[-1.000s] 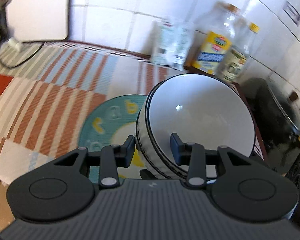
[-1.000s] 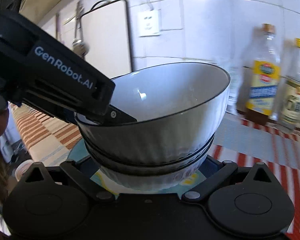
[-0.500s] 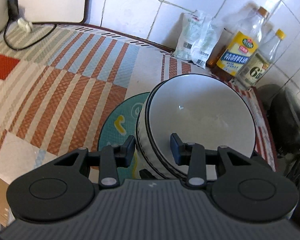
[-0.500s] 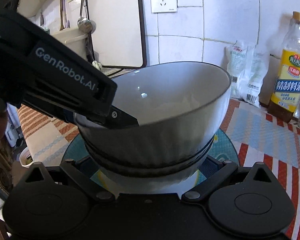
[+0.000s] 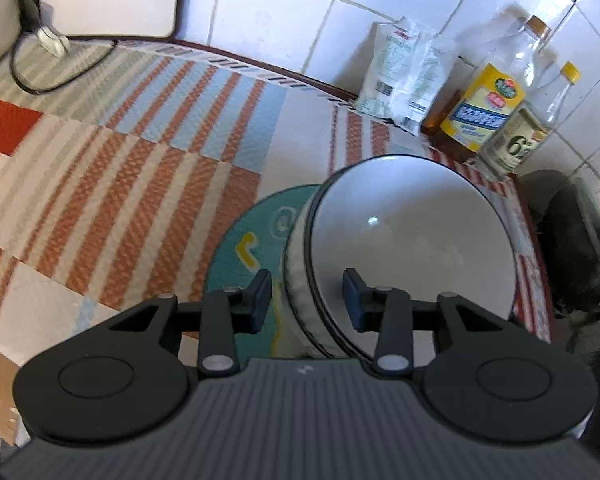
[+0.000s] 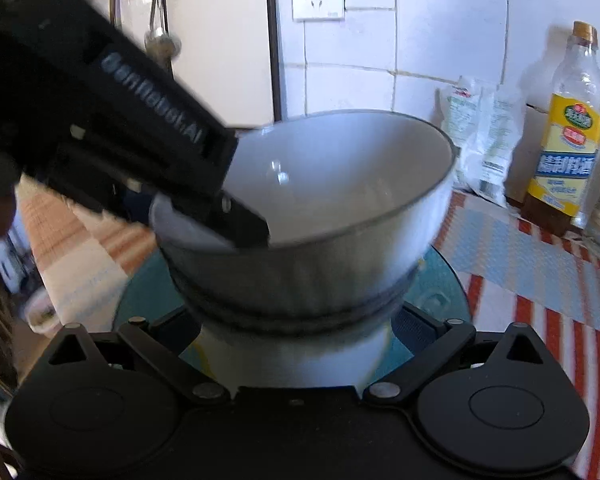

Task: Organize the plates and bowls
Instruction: 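Open the left tool and withdraw from the bowls on the plates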

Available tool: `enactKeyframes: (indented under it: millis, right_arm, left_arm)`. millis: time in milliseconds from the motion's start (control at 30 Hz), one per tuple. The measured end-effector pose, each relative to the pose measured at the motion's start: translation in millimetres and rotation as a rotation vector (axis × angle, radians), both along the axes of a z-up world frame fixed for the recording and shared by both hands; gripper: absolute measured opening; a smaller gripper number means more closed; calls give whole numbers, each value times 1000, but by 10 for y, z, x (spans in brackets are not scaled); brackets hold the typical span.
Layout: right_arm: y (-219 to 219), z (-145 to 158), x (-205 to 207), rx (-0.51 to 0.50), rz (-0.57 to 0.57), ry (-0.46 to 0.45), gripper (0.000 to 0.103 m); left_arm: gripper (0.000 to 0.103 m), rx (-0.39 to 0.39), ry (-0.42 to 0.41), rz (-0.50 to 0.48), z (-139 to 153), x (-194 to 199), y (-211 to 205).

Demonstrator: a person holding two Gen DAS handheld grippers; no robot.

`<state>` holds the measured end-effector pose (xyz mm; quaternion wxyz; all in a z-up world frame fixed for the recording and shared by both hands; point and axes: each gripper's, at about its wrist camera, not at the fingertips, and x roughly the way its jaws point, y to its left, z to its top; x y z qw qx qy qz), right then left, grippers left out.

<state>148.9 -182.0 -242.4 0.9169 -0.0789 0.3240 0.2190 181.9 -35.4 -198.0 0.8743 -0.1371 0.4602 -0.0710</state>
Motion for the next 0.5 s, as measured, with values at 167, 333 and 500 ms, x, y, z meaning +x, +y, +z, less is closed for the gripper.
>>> enactKeyframes:
  millis: [167, 333, 500]
  right_arm:
    - [-63, 156, -289, -20, -68, 21, 102]
    - [-162, 416, -588, 41, -172, 34, 102]
    - [-240, 775, -873, 89, -266, 31, 102]
  left_arm:
    - [44, 87, -3, -26, 222, -103, -30]
    - [47, 112, -59, -90, 577, -394, -20]
    - [49, 142, -104, -126, 902, -767, 41]
